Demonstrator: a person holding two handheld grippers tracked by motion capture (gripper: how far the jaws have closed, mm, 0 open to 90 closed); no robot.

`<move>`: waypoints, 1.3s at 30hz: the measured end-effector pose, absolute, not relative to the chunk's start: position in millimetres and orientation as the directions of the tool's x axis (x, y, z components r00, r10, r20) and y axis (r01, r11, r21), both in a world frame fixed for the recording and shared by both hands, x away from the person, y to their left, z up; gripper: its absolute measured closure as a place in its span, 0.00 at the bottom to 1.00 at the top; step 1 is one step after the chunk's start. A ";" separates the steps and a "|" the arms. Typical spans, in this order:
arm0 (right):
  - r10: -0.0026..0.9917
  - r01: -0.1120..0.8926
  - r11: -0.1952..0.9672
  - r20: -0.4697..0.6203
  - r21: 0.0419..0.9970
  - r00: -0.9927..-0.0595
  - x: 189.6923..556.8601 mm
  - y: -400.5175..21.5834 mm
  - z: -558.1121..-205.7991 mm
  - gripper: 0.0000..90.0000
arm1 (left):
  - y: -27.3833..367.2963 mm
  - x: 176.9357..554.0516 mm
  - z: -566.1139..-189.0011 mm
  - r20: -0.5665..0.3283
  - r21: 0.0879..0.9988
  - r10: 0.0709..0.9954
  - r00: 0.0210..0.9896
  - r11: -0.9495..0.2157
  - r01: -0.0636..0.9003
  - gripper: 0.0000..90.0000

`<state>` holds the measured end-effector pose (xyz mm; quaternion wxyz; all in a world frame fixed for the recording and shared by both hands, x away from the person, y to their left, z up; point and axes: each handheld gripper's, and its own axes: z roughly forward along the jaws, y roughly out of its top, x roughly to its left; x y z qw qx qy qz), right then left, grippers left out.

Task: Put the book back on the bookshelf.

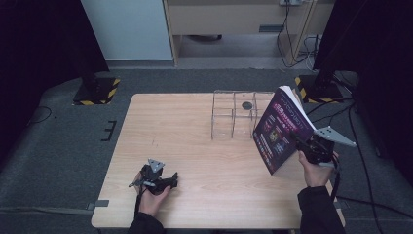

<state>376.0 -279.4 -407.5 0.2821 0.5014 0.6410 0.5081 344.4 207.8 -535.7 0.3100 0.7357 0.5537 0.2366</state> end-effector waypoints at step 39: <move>0.971 0.241 0.001 0.057 0.971 -0.234 440.8 -242.9 -405.5 0.92 | 207.9 344.5 -535.7 0.003 0.718 0.961 0.276 -0.194 0.668 0.11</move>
